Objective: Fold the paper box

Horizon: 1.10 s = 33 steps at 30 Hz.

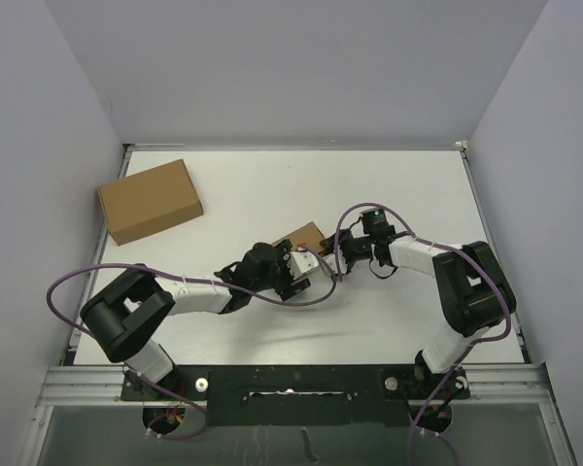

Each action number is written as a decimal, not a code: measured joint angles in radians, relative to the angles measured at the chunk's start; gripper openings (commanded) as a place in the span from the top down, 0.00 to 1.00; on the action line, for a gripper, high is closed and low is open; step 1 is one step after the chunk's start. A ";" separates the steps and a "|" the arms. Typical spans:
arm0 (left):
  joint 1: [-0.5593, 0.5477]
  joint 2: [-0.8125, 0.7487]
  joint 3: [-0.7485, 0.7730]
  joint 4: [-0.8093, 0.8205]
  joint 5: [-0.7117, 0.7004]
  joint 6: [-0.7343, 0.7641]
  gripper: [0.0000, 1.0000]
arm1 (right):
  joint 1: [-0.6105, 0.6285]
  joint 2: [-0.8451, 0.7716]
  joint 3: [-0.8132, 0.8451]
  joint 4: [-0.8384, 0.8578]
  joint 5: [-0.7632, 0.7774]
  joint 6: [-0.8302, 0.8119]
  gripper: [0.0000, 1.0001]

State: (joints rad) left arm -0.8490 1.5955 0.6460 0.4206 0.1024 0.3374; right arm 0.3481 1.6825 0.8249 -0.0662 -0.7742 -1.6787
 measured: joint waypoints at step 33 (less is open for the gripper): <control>-0.020 -0.085 -0.061 -0.005 -0.129 -0.103 0.89 | 0.000 0.000 0.040 -0.084 -0.007 -0.004 0.69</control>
State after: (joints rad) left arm -0.8692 1.5105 0.5846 0.4152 -0.0261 0.2344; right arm 0.3477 1.6829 0.8654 -0.1505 -0.7815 -1.6825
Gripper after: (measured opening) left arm 0.134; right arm 0.280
